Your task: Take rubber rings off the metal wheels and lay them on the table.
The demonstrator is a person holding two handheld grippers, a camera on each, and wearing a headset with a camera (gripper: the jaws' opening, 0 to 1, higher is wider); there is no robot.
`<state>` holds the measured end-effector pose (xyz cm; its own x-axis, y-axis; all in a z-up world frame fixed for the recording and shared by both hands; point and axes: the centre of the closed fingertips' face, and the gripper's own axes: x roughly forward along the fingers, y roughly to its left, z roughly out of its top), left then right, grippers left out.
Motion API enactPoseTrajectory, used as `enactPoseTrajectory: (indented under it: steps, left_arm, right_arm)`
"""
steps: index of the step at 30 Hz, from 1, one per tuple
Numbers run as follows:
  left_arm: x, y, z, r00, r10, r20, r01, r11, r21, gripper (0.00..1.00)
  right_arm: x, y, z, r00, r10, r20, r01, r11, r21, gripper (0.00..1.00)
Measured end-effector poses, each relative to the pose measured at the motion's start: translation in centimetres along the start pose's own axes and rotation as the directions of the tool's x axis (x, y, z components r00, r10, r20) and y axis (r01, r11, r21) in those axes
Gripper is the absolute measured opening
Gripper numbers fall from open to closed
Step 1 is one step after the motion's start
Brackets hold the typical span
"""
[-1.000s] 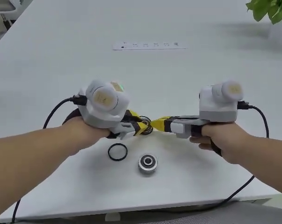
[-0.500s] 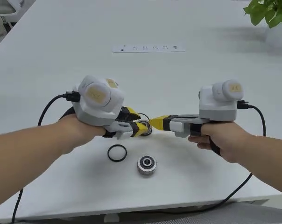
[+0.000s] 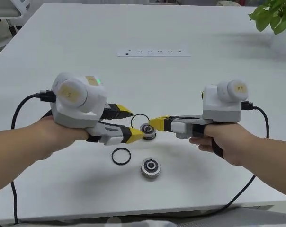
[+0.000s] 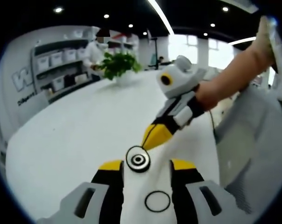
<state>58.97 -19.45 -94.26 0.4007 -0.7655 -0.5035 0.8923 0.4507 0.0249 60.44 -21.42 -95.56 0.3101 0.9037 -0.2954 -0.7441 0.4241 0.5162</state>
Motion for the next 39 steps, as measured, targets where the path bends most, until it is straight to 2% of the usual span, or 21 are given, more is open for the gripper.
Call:
enactPoseTrajectory:
  steps: [12,21,25,33,39]
  left_arm:
    - [-3.2,-1.7,-1.0,0.9998,-0.01,0.015,0.01,1.0,-0.024,0.53]
    - [-4.5,-2.3,-2.5,0.9999,-0.006,-0.008,0.006,1.0,-0.009,0.59]
    - [-5.0,-2.1,-2.9,0.9999,0.006,-0.012,-0.006,1.0,-0.027,0.61]
    - [-5.7,-1.9,-3.4,0.9996,0.022,-0.019,-0.022,1.0,-0.022,0.61]
    - [-6.1,-1.6,-4.0,0.999,0.035,-0.028,-0.036,0.999,-0.029,0.62]
  right_arm:
    - [0.5,1.7,-0.2,0.9991,0.035,-0.024,-0.035,0.999,0.018,0.0]
    - [1.2,2.6,-1.8,0.9932,0.054,-0.103,-0.053,0.999,0.009,0.0]
    - [1.6,2.7,-2.5,0.9885,0.053,-0.142,-0.054,0.999,-0.001,0.0]
    - [2.3,2.8,-3.6,0.9795,0.061,-0.192,-0.061,0.998,0.01,0.0]
    - [3.2,3.0,-4.6,0.9692,0.066,-0.237,-0.066,0.998,0.008,0.0]
